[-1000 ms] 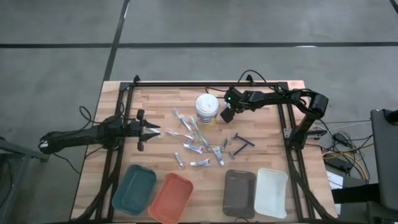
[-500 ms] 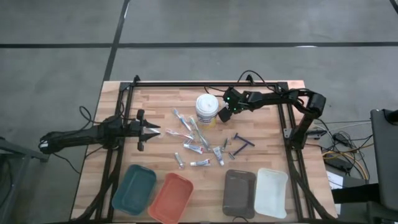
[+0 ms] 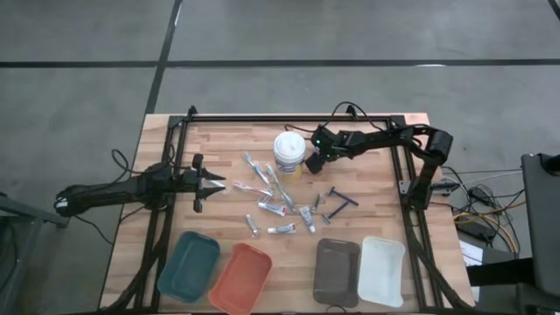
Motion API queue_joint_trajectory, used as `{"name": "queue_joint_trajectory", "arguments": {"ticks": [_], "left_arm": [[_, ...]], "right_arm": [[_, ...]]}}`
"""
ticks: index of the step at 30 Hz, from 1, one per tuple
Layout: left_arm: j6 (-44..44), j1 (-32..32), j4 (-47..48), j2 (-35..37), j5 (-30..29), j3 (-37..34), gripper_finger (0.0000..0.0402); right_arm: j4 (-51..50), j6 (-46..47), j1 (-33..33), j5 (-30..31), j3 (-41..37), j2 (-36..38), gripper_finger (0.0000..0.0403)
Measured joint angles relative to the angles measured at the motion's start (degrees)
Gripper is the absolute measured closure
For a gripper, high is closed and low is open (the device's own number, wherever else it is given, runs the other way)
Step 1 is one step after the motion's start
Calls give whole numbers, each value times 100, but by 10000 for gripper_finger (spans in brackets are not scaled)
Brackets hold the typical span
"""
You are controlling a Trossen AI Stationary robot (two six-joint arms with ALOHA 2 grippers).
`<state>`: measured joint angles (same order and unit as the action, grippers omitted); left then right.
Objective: Pick & Place Travel size toiletries
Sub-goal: Put the white toothpaste into the black bin
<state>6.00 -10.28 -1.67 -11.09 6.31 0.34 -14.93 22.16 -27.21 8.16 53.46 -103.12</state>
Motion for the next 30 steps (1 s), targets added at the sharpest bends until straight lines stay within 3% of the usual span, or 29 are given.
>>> {"name": "queue_joint_trajectory", "arguments": {"ticks": [6, 22, 30], "left_arm": [[-1, -1, 0, 0, 0, 0, 259], [0, -2, 0, -1, 0, 0, 259], [-1, -1, 0, 1, 0, 0, 259]], "right_arm": [[-351, -160, 15, 132, -26, 198, 200], [-792, -577, 35, 95, -41, 262, 327], [-1336, -786, 42, 78, -81, 792, 343]]}}
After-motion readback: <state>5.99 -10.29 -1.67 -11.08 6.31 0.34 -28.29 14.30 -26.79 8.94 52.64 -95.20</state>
